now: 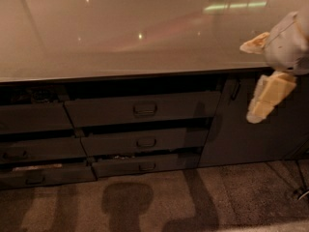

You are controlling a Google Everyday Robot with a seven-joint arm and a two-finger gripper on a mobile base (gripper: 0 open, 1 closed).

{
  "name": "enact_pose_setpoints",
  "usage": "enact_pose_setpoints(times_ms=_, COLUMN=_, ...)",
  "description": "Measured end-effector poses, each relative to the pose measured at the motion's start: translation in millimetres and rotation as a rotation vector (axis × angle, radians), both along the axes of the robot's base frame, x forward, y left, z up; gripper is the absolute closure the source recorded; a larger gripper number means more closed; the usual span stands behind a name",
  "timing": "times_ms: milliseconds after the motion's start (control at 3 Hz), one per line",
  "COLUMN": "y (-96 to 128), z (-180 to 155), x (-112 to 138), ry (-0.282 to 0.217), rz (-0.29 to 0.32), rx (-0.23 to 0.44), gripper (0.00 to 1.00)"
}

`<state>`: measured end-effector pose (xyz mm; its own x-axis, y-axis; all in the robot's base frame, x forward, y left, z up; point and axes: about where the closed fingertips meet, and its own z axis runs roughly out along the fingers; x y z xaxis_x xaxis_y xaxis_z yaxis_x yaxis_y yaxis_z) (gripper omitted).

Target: Open top drawer

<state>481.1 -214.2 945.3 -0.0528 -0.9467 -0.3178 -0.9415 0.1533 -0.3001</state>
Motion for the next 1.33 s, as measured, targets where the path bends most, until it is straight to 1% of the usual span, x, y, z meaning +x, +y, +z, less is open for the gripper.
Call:
enact_pose_setpoints(times_ms=333, y=-18, z=-44, x=27, ry=0.031, rz=-0.005, rx=0.011, gripper=0.00)
enact_pose_setpoints(times_ms=667, y=-24, z=-77, x=44, ry=0.077, rz=0.013, rx=0.059, gripper=0.00)
enact_pose_setpoints(times_ms=1000, y=-24, z=-77, x=43, ry=0.077, rz=0.013, rx=0.059, gripper=0.00)
enact_pose_setpoints(times_ms=1333, y=-18, z=-79, x=22, ry=0.037, rz=0.057, rx=0.041, gripper=0.00)
